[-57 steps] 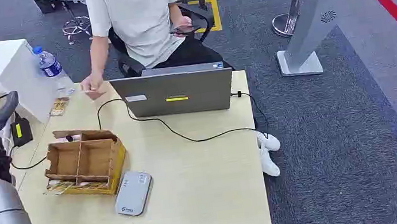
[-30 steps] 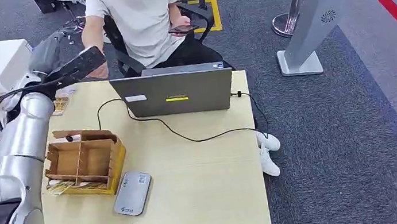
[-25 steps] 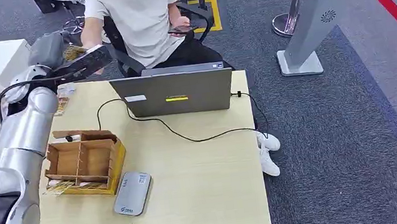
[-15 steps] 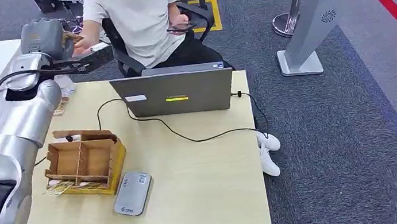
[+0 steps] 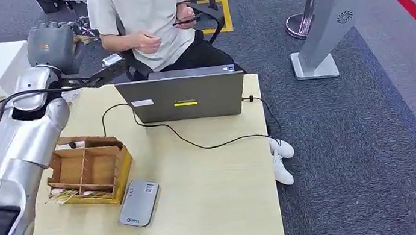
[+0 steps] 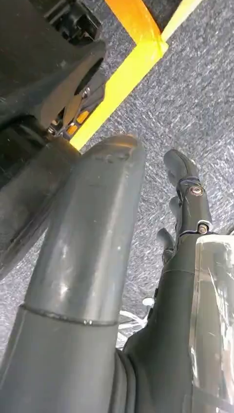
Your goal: Pass the card to the sensor for recognition and then transmit it.
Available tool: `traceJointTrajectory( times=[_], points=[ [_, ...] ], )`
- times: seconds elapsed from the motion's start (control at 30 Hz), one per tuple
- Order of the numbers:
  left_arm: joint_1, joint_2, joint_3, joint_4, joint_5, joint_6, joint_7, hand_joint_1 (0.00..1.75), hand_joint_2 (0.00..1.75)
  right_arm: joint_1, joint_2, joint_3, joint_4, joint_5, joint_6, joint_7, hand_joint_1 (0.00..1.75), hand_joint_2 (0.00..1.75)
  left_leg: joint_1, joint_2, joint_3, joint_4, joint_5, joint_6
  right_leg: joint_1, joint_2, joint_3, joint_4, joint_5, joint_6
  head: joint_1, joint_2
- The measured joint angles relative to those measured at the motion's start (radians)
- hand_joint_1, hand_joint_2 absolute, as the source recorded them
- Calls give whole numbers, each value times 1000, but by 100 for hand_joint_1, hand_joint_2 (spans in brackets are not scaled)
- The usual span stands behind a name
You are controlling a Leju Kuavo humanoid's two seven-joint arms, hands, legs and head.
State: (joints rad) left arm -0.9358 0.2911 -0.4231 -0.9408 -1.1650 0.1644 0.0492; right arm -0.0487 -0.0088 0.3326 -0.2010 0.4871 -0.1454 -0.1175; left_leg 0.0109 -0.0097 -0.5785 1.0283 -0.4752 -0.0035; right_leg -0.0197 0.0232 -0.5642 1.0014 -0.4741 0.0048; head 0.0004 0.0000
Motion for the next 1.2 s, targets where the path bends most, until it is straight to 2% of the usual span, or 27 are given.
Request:
traceJointTrajectory(
  times=[0.07,0.13,0.27,0.33,0.4,0.5,0.6,0.7,0.77,1.07,1.2],
  points=[
    [110,29,0,-160,12,-10,-2,175,175,8,5,-12,3,-12,-18,0,0,0,0,1,0,0,-1,0,0,1,0,0,0,0,0,0],
    [242,70,-1,-345,-3,8,-10,175,175,15,10,-25,7,-26,-32,-6,0,0,0,1,0,-1,-2,-1,0,1,-1,0,-2,1,0,0],
    [525,150,-6,-644,-75,107,-19,175,175,26,18,-55,13,-49,-42,-19,0,0,0,6,-1,-1,-4,-1,0,5,-3,0,-3,0,-2,0],
    [653,186,-7,-750,-119,163,-19,175,175,30,19,-66,15,-54,-45,-22,0,0,0,6,-1,-1,-4,0,0,5,-3,0,-3,1,-1,0],
    [755,215,-7,-827,-151,191,-19,175,175,30,20,-78,17,-60,-49,-23,0,0,0,6,-1,-1,-5,0,0,4,-3,0,-3,1,-1,0],
    [883,250,-7,-896,-175,193,-19,175,175,32,23,-90,19,-63,-51,-24,0,0,0,5,-1,-1,-5,1,0,3,-3,0,-3,1,-2,0],
    [958,260,-7,-918,-178,139,-6,175,175,34,23,-98,22,-61,-50,-30,0,0,0,3,-2,-1,-4,1,0,1,-3,-1,-3,1,-1,0],
    [980,246,-7,-900,-173,75,2,175,175,33,23,-103,23,-53,-49,-29,0,0,0,2,-2,-1,-4,2,0,0,-2,-1,-3,1,0,0],
    [979,217,-11,-849,-169,53,5,175,175,32,24,-103,23,-41,-49,-21,0,0,0,2,-1,-1,-3,1,0,-1,-2,-1,-2,2,0,0],
    [917,51,-75,-636,-148,36,5,175,175,30,25,-102,23,-13,-43,-8,0,0,0,-1,-2,0,-2,2,0,-2,-1,-1,-1,2,0,0],
    [884,-2,-109,-556,-140,5,5,175,175,26,26,-102,23,-8,-39,-8,0,0,0,-1,-2,0,-2,2,0,-2,-1,-1,-1,2,-1,0]
  ],
)
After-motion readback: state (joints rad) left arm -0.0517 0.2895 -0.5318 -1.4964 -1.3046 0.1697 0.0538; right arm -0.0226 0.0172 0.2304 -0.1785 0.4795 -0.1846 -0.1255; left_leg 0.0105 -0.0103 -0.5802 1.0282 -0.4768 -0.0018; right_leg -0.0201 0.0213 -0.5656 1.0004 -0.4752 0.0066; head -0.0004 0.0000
